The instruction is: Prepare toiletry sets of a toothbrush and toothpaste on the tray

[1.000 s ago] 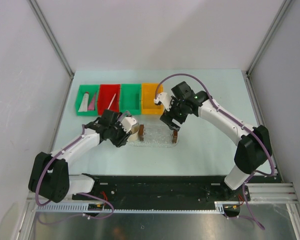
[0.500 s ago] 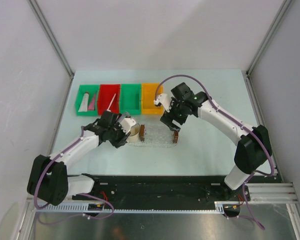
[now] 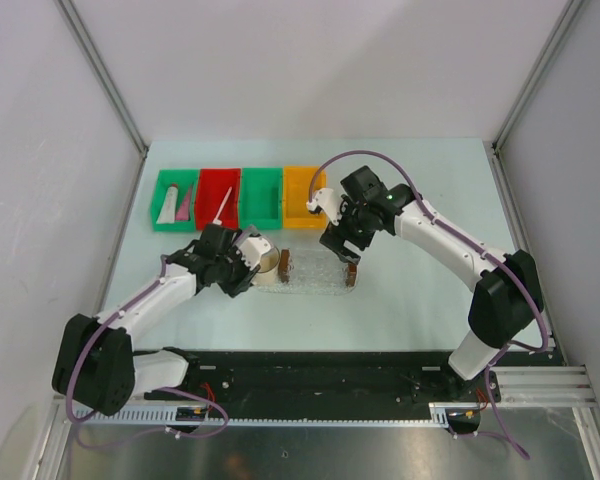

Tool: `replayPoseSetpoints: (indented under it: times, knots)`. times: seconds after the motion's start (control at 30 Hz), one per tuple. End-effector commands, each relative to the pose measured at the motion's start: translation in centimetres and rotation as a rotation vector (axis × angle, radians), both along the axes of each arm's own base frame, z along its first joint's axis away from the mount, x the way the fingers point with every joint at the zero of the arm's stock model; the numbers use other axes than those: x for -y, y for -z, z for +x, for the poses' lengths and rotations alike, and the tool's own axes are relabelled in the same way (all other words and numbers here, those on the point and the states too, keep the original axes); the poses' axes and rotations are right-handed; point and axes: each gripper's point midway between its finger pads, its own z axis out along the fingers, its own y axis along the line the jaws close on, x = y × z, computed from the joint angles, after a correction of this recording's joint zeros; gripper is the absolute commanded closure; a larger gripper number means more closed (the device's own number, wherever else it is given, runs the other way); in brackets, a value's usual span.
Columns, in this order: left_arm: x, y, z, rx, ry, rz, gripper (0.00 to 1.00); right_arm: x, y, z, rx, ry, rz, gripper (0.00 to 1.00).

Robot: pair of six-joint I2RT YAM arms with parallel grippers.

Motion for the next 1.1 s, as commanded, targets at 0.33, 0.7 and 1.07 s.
replayPoseSetpoints:
  times: [0.33,0.7,1.07]
  knots:
    - [-0.2,-0.9,0.7,0.042,-0.041,0.002,0.60,-0.4,0.1,-0.1,0.007,-0.006,-0.004,0.13]
    - [-0.5,-1.5,1.1,0.076,-0.046,0.018,0.50,-0.3,0.0,-0.1,0.009,-0.007,-0.008,0.12]
    - [-0.5,-6.9,2.2,0.243,-0.091,-0.055,0.20,-0.4,-0.6,0.0,0.033,-0.013,-0.001,0.12]
